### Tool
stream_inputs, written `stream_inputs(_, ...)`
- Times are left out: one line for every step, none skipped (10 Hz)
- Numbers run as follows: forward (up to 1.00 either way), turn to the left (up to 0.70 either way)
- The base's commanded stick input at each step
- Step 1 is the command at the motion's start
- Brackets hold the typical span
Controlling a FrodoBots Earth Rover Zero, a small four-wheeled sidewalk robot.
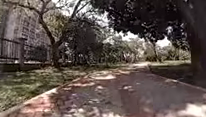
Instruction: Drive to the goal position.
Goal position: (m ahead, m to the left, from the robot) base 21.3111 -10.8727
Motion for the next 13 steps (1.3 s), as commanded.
stream_inputs(0.70,0.00)
stream_inputs(0.70,0.00)
stream_inputs(0.70,0.00)
stream_inputs(0.70,0.00)
stream_inputs(0.70,0.00)
stream_inputs(0.70,0.00)
stream_inputs(0.70,0.00)
stream_inputs(0.70,0.00)
stream_inputs(0.70,0.00)
stream_inputs(0.70,0.00)
stream_inputs(0.70,-0.03)
stream_inputs(0.70,-0.13)
stream_inputs(0.70,-0.23)
